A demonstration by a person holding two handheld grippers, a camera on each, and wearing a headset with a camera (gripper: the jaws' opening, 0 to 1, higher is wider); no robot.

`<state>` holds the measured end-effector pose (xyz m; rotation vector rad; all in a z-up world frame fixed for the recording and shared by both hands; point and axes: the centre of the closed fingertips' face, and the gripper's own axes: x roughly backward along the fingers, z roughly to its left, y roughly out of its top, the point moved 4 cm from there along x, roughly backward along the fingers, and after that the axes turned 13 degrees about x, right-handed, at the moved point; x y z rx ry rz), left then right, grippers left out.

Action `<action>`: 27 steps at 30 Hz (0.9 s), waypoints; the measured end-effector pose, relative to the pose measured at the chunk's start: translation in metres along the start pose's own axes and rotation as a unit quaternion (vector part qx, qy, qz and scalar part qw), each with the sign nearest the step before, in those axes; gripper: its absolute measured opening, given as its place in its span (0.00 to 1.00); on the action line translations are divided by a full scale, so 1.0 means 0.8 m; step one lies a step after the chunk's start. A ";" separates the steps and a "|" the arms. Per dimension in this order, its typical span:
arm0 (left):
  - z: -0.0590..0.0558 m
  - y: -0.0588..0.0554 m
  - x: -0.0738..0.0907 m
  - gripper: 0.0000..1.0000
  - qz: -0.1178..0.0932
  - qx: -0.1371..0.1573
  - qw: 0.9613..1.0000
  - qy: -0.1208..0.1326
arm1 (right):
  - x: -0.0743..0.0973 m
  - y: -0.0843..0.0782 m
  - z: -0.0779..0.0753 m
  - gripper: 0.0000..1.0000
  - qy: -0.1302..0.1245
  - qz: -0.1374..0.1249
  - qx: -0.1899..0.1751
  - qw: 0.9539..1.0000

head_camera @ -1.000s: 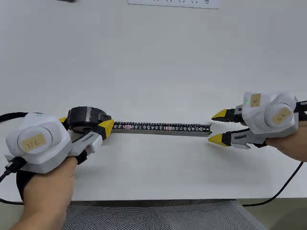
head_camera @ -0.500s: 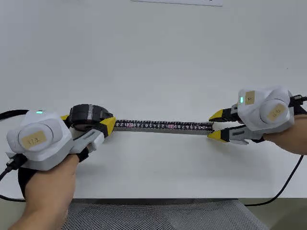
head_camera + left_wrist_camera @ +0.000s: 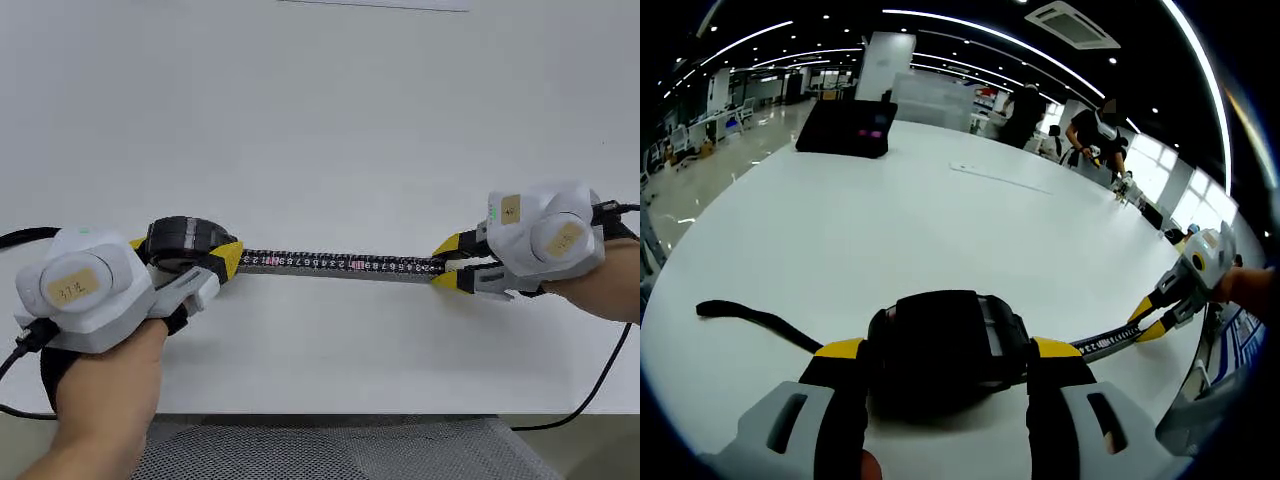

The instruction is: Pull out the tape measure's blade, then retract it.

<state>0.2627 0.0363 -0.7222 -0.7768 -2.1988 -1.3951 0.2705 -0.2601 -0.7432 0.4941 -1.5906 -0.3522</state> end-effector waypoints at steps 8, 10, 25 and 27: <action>0.000 0.000 0.000 0.59 0.007 -0.007 1.000 0.004 | 0.000 -0.003 -0.002 0.12 -0.001 0.000 -0.002 1.000; 0.000 0.001 0.000 0.59 0.010 -0.006 1.000 0.004 | 0.000 -0.003 -0.002 0.12 0.000 0.001 0.001 1.000; 0.000 0.000 0.000 0.58 0.025 -0.008 1.000 0.007 | 0.001 0.000 -0.001 0.11 0.004 0.004 0.005 1.000; 0.000 0.000 0.000 0.58 0.025 -0.007 1.000 0.007 | 0.001 0.002 -0.003 0.11 0.007 0.005 0.005 1.000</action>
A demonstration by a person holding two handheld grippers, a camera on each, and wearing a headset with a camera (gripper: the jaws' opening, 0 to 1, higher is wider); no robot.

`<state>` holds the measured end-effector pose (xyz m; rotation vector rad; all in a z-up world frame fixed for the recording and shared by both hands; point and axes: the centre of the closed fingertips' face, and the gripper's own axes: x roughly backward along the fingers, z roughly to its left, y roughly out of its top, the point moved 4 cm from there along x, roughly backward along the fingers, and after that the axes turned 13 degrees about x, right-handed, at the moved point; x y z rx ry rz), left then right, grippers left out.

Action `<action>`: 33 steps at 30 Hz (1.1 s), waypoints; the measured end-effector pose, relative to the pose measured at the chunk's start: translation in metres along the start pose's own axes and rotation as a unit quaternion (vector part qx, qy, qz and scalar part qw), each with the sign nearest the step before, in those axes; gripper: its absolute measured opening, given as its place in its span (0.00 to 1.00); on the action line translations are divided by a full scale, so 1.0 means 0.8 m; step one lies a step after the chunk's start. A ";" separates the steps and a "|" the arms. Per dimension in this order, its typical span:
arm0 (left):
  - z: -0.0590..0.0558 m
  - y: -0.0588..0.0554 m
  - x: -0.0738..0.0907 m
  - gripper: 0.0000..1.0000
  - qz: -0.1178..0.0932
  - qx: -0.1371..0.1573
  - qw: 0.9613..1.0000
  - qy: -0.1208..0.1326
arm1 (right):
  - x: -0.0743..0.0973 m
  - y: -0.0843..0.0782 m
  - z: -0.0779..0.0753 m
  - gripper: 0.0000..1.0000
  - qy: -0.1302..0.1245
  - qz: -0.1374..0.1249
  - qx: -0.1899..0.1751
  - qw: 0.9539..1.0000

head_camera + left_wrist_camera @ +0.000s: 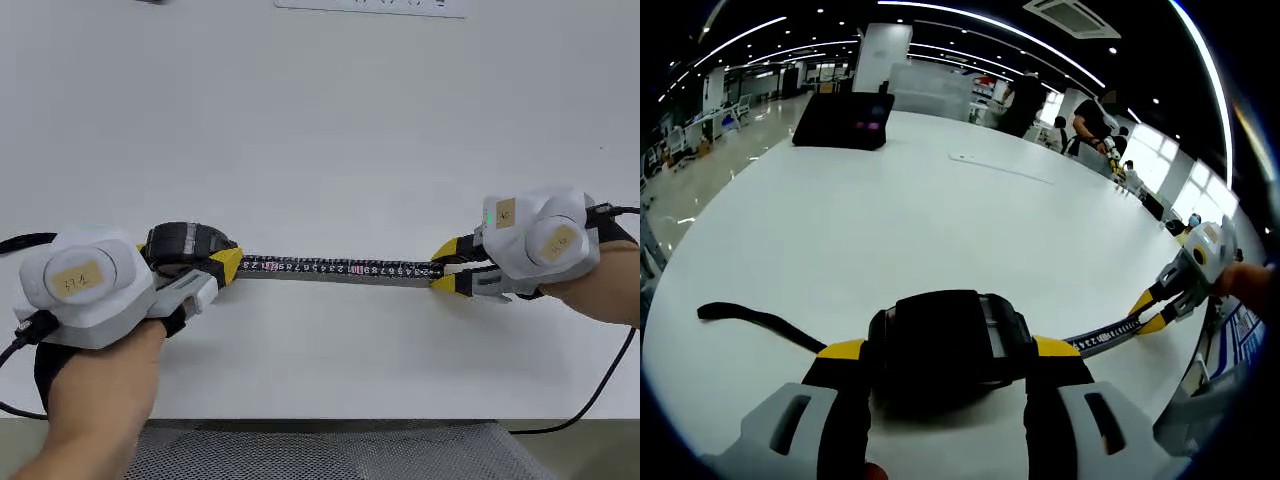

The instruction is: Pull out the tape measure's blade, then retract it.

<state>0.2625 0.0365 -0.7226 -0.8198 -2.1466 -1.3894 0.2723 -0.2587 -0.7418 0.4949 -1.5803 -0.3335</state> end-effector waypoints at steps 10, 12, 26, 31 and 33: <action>0.001 0.000 0.000 0.57 0.000 0.005 1.000 -0.003 | -0.010 0.023 -0.005 0.10 0.007 -0.021 0.006 1.000; 0.001 0.000 -0.001 0.57 0.000 0.006 1.000 -0.004 | -0.011 0.029 -0.007 0.10 0.007 -0.028 0.005 1.000; 0.001 0.001 -0.001 0.57 -0.001 0.010 1.000 -0.004 | -0.025 0.051 -0.017 0.10 0.015 -0.042 0.016 0.999; 0.001 0.000 -0.001 0.57 -0.001 0.011 1.000 -0.005 | -0.030 0.057 -0.019 0.10 0.019 -0.046 0.018 0.999; 0.001 0.000 -0.001 0.57 -0.001 0.012 1.000 -0.005 | -0.031 0.059 -0.019 0.10 0.019 -0.047 0.020 0.999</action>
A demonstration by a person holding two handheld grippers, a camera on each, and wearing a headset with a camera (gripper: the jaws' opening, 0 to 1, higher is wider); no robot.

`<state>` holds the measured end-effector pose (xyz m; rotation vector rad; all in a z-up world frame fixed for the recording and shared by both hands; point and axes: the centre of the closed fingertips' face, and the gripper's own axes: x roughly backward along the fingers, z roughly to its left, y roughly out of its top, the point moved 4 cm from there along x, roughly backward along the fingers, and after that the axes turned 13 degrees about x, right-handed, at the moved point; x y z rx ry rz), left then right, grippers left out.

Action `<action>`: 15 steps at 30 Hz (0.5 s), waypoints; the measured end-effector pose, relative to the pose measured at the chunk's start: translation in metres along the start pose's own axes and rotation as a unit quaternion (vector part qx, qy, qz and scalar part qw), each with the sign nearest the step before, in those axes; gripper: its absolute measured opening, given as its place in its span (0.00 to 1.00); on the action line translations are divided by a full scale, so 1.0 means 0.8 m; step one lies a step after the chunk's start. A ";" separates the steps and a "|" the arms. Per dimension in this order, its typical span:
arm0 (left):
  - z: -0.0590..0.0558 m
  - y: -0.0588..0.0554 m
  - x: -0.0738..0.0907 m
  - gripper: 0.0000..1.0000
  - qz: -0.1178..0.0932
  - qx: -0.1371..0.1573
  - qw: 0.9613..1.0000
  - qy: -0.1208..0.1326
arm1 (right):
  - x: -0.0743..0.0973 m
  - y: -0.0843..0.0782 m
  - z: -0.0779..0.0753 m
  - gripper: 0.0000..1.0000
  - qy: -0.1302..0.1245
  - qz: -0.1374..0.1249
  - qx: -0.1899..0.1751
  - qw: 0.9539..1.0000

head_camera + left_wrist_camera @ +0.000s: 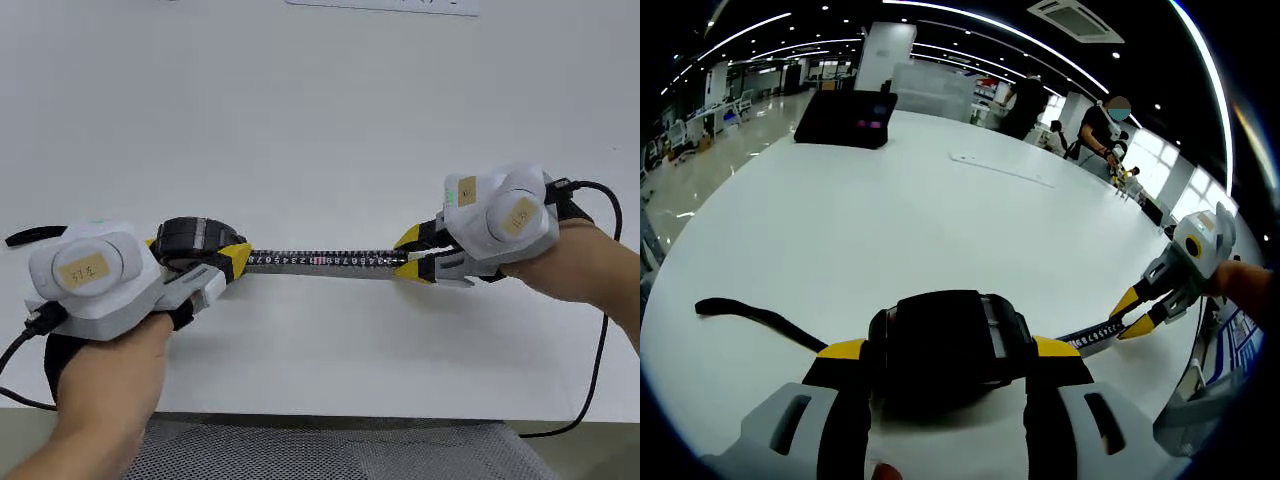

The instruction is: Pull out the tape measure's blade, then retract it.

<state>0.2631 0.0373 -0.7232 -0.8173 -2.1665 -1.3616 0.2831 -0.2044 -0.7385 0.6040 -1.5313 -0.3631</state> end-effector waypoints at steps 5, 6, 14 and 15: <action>0.000 0.000 0.000 0.58 -0.001 0.003 1.000 -0.001 | -0.004 0.007 -0.003 0.10 0.002 -0.005 0.003 1.000; 0.000 0.000 0.000 0.58 -0.001 0.003 1.000 -0.001 | -0.005 0.008 -0.004 0.10 0.002 -0.006 0.003 1.000; 0.001 0.000 0.001 0.58 -0.002 0.008 1.000 -0.002 | -0.014 0.021 -0.008 0.10 0.007 -0.012 0.008 1.000; 0.001 0.000 0.001 0.58 -0.002 0.008 1.000 -0.003 | -0.015 0.022 -0.008 0.10 0.008 -0.013 0.008 1.000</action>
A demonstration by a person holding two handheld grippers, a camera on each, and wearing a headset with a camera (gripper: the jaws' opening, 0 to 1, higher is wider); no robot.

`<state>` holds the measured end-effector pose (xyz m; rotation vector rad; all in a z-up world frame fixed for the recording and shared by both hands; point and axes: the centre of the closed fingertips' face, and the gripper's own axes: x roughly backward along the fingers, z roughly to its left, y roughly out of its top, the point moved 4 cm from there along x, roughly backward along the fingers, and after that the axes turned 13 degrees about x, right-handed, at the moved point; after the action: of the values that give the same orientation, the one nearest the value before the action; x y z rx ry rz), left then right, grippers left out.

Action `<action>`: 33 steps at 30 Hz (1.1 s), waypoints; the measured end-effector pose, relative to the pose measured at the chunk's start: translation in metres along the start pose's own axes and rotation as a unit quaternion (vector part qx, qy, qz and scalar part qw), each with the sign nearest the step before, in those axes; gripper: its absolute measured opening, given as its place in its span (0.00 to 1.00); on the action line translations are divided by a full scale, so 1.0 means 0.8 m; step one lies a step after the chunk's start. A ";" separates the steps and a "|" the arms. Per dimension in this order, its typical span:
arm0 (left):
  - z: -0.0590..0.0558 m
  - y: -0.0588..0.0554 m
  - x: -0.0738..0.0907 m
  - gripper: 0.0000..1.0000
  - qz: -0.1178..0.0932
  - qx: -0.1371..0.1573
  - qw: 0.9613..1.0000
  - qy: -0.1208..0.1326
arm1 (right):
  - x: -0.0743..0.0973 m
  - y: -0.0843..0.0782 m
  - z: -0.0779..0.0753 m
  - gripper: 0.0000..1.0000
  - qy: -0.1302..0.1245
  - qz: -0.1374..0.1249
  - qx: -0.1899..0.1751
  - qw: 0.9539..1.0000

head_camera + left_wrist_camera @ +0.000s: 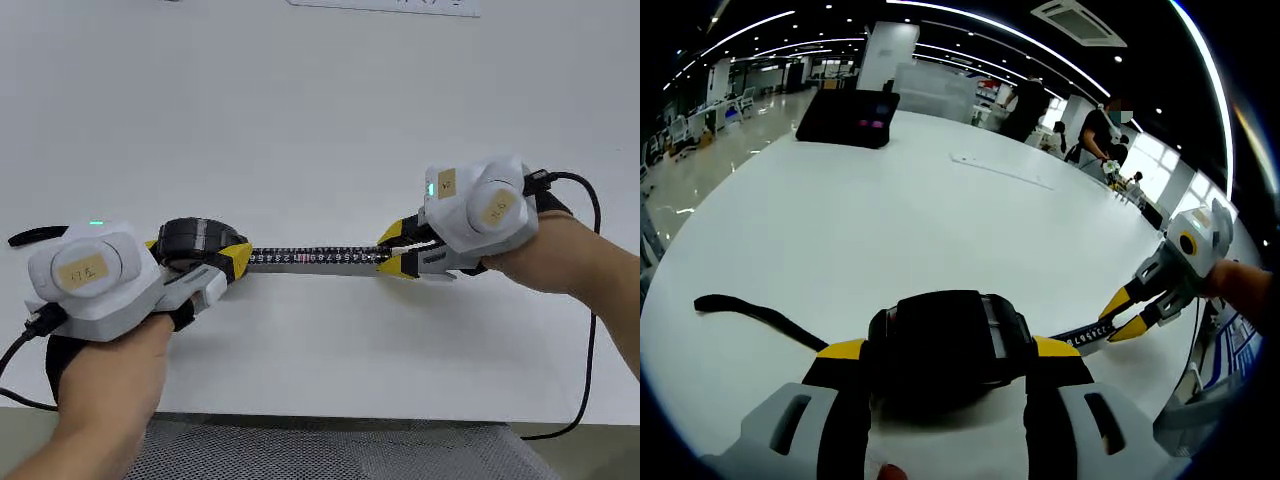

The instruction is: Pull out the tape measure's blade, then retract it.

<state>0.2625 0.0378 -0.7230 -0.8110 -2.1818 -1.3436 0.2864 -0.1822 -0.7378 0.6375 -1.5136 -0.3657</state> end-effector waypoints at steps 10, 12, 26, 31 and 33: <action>0.000 0.000 0.000 0.58 0.000 0.003 1.000 -0.002 | -0.011 0.014 -0.002 0.10 0.008 -0.008 -0.006 1.000; 0.001 0.000 0.000 0.58 -0.001 0.004 1.000 -0.002 | -0.013 0.017 -0.003 0.10 0.009 -0.011 -0.009 1.000; 0.000 0.000 0.001 0.58 0.000 0.006 1.000 -0.003 | -0.035 0.043 -0.005 0.10 0.020 -0.031 -0.016 0.999; 0.001 0.000 0.000 0.57 0.000 0.005 1.000 -0.004 | -0.039 0.047 -0.005 0.10 0.019 -0.035 -0.017 0.999; 0.001 0.000 0.001 0.57 0.000 0.005 1.000 -0.004 | -0.042 0.049 -0.006 0.10 0.019 -0.037 -0.018 0.999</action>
<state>0.2622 0.0386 -0.7230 -0.8138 -2.1930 -1.3308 0.2829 -0.1309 -0.7410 0.6699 -1.4463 -0.4333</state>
